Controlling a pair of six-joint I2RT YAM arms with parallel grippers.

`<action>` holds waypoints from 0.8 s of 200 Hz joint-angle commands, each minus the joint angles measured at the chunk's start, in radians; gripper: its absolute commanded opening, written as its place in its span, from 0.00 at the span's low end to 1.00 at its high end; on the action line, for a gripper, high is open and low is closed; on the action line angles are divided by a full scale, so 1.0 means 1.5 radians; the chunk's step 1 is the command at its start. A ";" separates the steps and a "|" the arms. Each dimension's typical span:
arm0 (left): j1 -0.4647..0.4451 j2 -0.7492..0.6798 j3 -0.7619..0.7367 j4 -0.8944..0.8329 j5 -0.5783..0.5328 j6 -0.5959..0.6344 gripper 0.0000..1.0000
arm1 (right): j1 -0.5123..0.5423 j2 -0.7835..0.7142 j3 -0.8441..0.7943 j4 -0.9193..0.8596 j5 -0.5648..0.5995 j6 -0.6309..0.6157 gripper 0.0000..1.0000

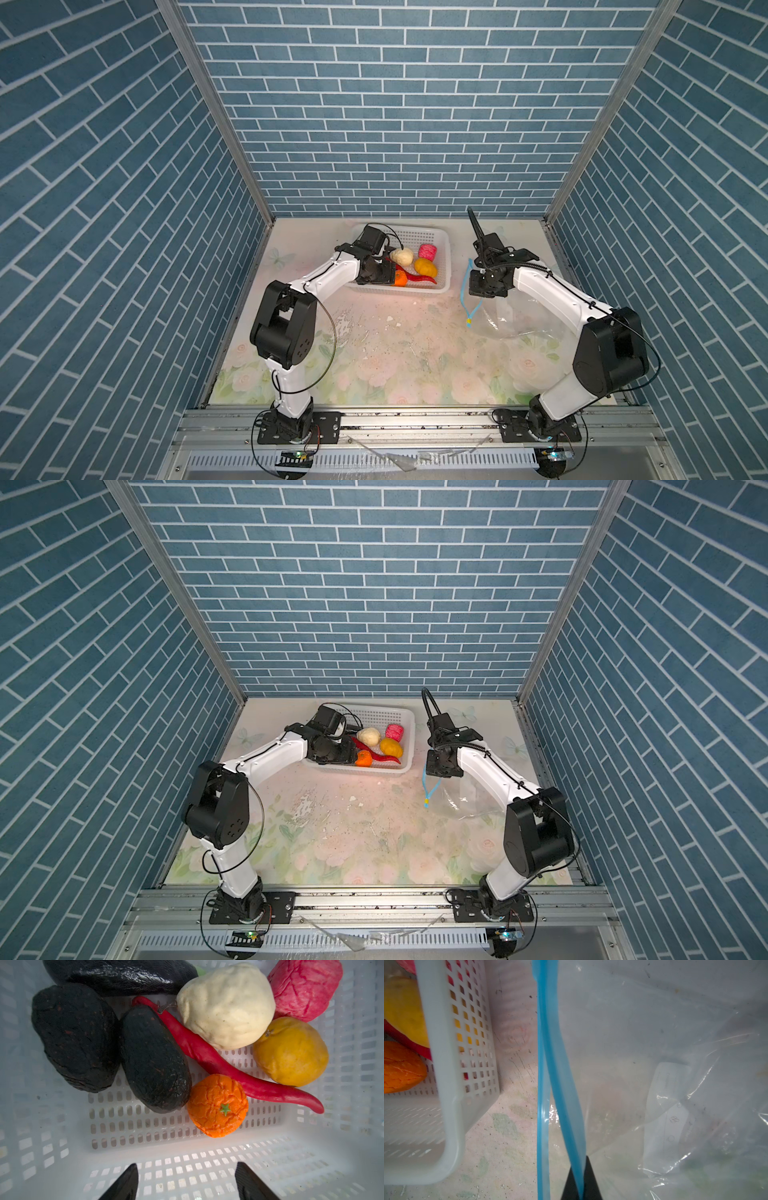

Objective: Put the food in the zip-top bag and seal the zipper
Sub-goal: 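Lower the left gripper into the basket toward the white bun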

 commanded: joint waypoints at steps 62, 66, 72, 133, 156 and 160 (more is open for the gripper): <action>-0.004 -0.037 -0.012 0.011 0.014 -0.003 0.76 | 0.010 0.005 0.008 0.002 0.000 0.003 0.00; -0.005 -0.034 -0.006 0.013 0.013 -0.002 0.76 | 0.010 0.004 0.009 0.002 0.001 0.002 0.00; -0.006 -0.031 0.005 0.014 0.013 -0.001 0.76 | 0.010 0.002 0.009 0.004 0.001 0.004 0.00; -0.027 0.087 0.187 -0.030 -0.015 0.040 0.82 | 0.012 -0.002 0.015 0.006 -0.003 0.001 0.00; -0.028 0.146 0.271 -0.065 -0.022 0.054 0.85 | 0.013 0.001 0.014 0.008 -0.007 -0.003 0.00; -0.027 0.157 0.286 -0.073 -0.023 0.055 0.85 | 0.013 0.002 0.014 0.007 -0.006 -0.003 0.00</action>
